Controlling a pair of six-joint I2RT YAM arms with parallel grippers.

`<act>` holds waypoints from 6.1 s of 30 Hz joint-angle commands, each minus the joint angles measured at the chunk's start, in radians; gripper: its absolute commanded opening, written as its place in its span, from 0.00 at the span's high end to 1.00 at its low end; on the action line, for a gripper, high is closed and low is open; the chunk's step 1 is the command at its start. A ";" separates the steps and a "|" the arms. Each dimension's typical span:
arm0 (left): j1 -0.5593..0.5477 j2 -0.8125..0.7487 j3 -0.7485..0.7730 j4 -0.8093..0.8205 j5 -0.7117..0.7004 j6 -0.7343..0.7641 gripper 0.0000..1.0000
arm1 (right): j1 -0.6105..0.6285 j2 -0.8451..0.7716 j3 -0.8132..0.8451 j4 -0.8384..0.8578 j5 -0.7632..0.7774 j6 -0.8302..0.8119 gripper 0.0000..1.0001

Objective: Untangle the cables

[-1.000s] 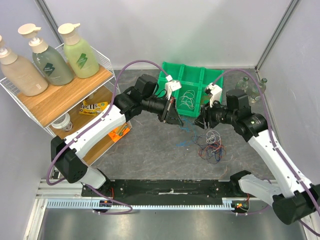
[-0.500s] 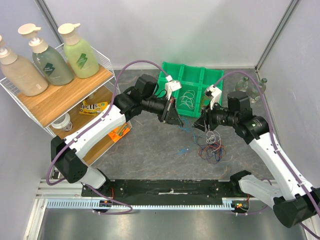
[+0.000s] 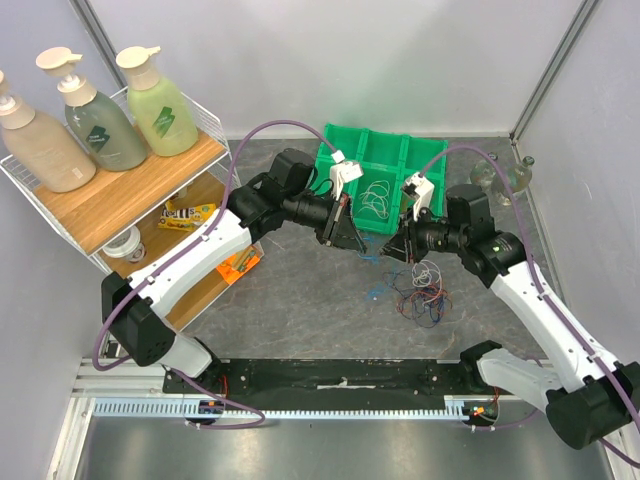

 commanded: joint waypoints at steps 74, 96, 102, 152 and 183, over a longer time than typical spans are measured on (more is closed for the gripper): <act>-0.001 -0.466 0.101 -0.241 -0.711 0.078 0.14 | 0.204 1.096 0.938 0.133 1.023 0.265 0.41; -0.001 0.051 0.136 -0.170 -0.294 -0.107 0.22 | -0.088 0.137 0.031 -0.291 0.894 0.432 0.28; -0.020 0.154 0.128 -0.186 -0.217 -0.148 0.24 | -0.211 0.209 -0.024 -0.403 0.878 0.483 0.24; -0.142 0.395 -0.022 0.072 -0.267 0.173 0.36 | -0.153 0.202 -0.153 -0.105 0.288 0.458 0.59; -0.124 0.384 0.079 0.009 -0.352 0.149 0.31 | -0.155 0.208 -0.171 -0.102 0.245 0.425 0.58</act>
